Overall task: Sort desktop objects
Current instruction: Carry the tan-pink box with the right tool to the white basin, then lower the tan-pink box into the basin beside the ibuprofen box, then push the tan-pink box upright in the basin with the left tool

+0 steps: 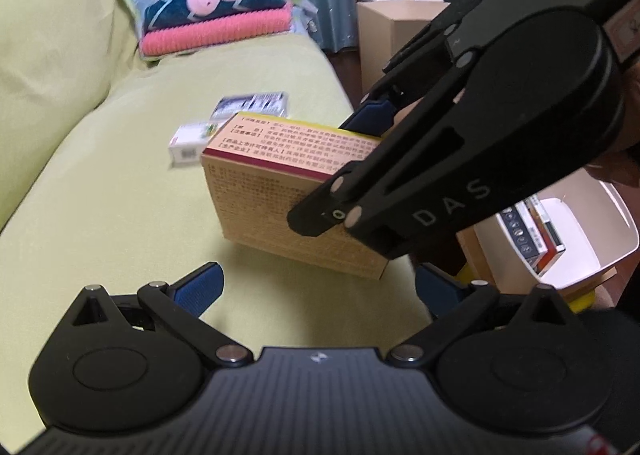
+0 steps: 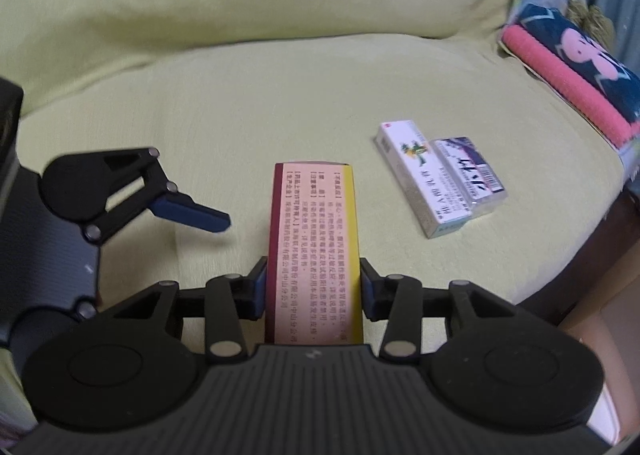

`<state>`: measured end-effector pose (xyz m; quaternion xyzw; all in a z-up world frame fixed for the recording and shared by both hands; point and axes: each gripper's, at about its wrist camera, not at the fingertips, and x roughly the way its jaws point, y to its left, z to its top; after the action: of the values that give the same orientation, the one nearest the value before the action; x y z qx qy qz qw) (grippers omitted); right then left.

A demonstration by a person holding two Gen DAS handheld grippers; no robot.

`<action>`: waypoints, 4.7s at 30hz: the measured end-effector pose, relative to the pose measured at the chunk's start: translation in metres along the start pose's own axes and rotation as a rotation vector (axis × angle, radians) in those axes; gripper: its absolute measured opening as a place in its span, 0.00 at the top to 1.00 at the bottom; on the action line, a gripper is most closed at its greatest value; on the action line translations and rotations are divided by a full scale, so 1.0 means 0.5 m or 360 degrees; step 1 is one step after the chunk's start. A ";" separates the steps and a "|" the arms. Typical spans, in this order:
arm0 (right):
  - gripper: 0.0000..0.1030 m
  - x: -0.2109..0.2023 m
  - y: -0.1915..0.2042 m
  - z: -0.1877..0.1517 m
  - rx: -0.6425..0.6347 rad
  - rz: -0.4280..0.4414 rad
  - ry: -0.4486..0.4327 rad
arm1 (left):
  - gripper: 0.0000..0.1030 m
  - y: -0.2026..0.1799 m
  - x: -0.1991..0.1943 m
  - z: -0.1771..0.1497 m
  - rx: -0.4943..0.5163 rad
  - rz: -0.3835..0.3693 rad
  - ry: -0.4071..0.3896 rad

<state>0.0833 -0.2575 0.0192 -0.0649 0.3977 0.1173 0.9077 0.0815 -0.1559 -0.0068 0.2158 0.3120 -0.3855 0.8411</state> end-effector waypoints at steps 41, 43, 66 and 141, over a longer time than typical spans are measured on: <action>0.62 -0.216 -0.447 -0.695 0.1369 -0.0699 0.0160 | 0.00 -0.551 0.375 0.169 0.0898 -0.0654 0.0024; 0.62 -0.193 -0.448 -0.714 0.1426 -0.0691 0.0187 | 0.00 -0.561 0.381 0.158 0.0979 -0.0648 0.0028; 0.61 -0.083 -0.457 -0.746 0.1648 -0.0657 0.0265 | 0.00 -0.597 0.414 0.105 0.1260 -0.0658 0.0129; 0.46 -0.091 -0.493 -0.865 0.2483 -0.0309 0.0022 | 0.00 -0.592 0.414 0.111 0.1284 -0.0628 0.0150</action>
<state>-0.1872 -0.5938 -0.2332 0.5560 0.3632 -0.2761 0.6947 -0.0254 -0.4761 -0.1466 0.4801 0.2097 -0.6191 0.5850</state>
